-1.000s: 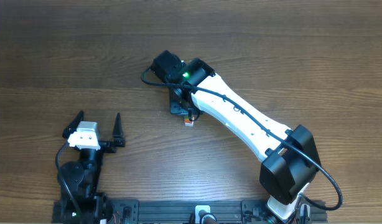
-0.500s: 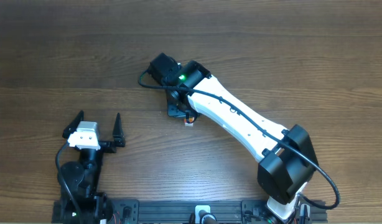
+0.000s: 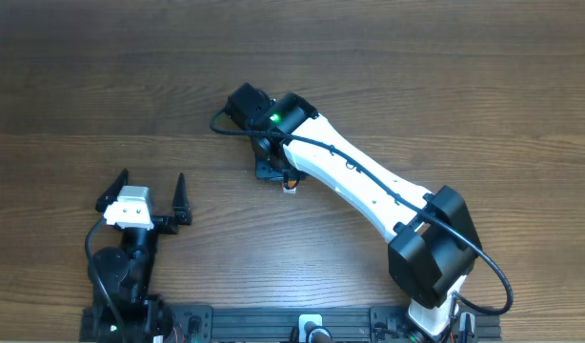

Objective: Stack Cubes

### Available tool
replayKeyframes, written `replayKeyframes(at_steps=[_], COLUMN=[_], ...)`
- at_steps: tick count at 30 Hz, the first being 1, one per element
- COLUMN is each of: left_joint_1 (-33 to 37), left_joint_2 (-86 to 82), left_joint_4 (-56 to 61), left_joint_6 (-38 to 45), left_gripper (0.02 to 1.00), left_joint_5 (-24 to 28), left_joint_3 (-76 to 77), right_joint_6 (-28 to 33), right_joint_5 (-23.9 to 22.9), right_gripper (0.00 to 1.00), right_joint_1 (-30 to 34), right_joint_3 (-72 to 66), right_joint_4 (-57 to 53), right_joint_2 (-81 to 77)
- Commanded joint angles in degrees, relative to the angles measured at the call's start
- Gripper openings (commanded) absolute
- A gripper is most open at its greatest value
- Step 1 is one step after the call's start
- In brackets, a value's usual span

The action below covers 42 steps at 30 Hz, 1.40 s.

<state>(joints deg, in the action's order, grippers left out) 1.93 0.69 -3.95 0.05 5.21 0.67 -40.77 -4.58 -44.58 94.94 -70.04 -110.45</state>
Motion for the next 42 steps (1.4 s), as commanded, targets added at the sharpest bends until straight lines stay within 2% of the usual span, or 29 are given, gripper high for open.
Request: replayKeyframes(at_steps=[1, 8, 11, 14, 20, 25, 31, 37, 42], left_joint_1=[-0.2, -0.2, -0.2, -0.2, -0.2, -0.2, -0.2, -0.2, -0.2], left_joint_2=[-0.3, -0.3, -0.3, -0.3, -0.3, -0.3, -0.3, -0.3, -0.3], left_joint_4=[0.0, 0.0, 0.0, 0.0, 0.0, 0.0, 0.0, 0.0, 0.0], left_joint_6=[1.0, 1.0, 1.0, 1.0, 1.0, 1.0, 1.0, 1.0, 1.0], left_gripper=[1.000, 1.000, 1.000, 1.000, 1.000, 1.000, 1.000, 1.000, 1.000], left_joint_5=[0.5, 0.5, 0.5, 0.5, 0.5, 0.5, 0.5, 0.5, 0.5], left_joint_3=[-0.3, -0.3, -0.3, -0.3, -0.3, -0.3, -0.3, -0.3, -0.3], right_joint_6=[-0.8, -0.8, -0.8, -0.7, -0.7, -0.7, -0.1, 5.4, 12.1], right_joint_5=[0.2, 0.2, 0.2, 0.2, 0.2, 0.0, -0.4, -0.4, -0.8], right_gripper=[0.012, 0.053, 0.169, 0.380, 0.641, 0.991, 0.993, 0.993, 0.993], right_joint_1=[-0.3, -0.3, -0.3, -0.3, -0.3, -0.3, -0.3, 0.0, 2.9], right_joint_3=[0.9, 0.9, 0.9, 0.9, 0.9, 0.9, 0.9, 2.7, 11.3], right_joint_4=[0.1, 0.2, 0.2, 0.2, 0.2, 0.2, 1.4, 4.7, 2.8], right_joint_2=[-0.8, -1.2, -1.3, -1.3, -1.3, -1.3, -1.2, -0.6, 0.7])
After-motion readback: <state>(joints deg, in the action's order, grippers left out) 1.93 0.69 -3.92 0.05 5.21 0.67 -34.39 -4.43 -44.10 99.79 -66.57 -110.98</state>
